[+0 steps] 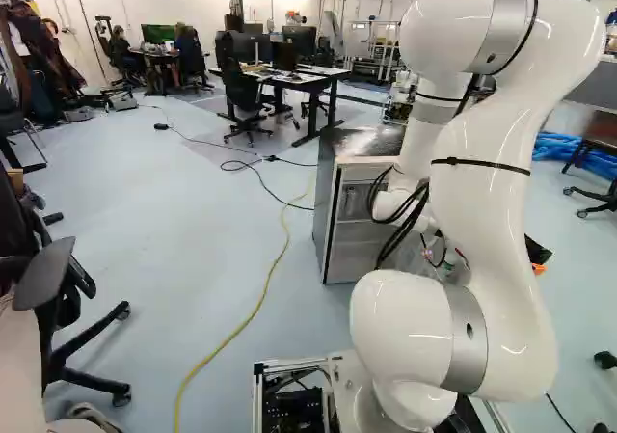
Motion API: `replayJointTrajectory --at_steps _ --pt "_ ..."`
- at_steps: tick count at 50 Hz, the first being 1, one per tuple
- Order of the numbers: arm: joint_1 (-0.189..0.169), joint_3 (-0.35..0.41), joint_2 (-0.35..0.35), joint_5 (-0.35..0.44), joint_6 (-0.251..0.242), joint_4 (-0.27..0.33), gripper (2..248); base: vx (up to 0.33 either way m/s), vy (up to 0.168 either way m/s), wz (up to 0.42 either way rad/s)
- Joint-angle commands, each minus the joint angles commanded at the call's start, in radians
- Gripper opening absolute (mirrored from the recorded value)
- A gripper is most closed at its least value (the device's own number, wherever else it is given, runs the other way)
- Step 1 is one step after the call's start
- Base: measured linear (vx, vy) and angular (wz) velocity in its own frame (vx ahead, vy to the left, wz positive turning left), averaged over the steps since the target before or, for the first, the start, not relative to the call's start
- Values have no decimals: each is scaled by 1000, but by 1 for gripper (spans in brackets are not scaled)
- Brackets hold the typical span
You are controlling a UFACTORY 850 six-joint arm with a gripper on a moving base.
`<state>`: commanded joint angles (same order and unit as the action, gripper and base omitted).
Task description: Grab a drink from the fridge
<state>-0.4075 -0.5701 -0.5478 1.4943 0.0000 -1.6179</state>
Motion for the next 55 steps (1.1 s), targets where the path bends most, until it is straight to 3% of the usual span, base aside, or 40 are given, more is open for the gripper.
replayJointTrajectory --at_steps 24,38,55 --pt "-110 -143 -59 0 0 0 247 0 0 0" --pt "-112 -138 -56 0 0 1 247 0 0 0" --pt "-75 -23 -7 0 0 63 247 0 0 0"
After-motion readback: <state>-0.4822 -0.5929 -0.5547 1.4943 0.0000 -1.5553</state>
